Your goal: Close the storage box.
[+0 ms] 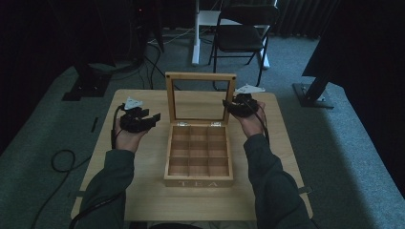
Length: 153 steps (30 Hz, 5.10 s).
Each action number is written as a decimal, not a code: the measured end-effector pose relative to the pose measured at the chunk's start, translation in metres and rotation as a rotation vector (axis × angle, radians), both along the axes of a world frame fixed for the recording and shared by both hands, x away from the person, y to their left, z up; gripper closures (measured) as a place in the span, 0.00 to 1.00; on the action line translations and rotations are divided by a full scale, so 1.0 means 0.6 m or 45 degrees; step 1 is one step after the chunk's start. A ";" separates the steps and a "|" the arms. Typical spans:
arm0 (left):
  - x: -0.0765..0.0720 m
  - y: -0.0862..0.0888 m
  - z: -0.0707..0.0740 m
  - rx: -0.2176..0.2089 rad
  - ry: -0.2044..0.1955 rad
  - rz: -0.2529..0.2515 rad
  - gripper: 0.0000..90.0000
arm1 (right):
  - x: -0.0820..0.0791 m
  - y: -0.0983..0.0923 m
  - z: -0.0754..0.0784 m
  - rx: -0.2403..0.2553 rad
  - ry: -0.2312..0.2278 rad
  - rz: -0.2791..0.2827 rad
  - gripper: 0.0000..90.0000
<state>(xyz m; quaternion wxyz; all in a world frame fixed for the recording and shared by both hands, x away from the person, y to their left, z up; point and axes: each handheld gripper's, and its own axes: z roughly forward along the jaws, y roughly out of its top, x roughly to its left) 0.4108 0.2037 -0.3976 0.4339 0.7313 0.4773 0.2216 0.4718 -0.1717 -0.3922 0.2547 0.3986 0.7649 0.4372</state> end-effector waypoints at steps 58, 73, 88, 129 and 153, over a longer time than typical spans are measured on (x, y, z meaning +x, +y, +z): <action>-0.077 -0.049 0.035 0.001 -0.094 -0.180 0.77 | -0.178 -0.040 0.012 0.057 -0.044 0.102 0.76; -0.106 -0.045 0.030 -0.015 -0.088 -0.190 0.67 | -0.185 -0.038 0.003 0.073 -0.033 0.089 0.75; -0.143 -0.046 0.051 -0.051 -0.118 -0.231 0.57 | -0.193 -0.039 -0.003 0.065 -0.023 0.100 0.74; -0.186 -0.051 0.040 -0.014 -0.110 -0.237 0.61 | -0.245 -0.032 0.009 0.114 0.060 0.101 0.59; -0.197 -0.053 0.013 -0.010 -0.095 -0.207 0.59 | -0.274 -0.026 0.003 0.081 0.055 0.089 0.57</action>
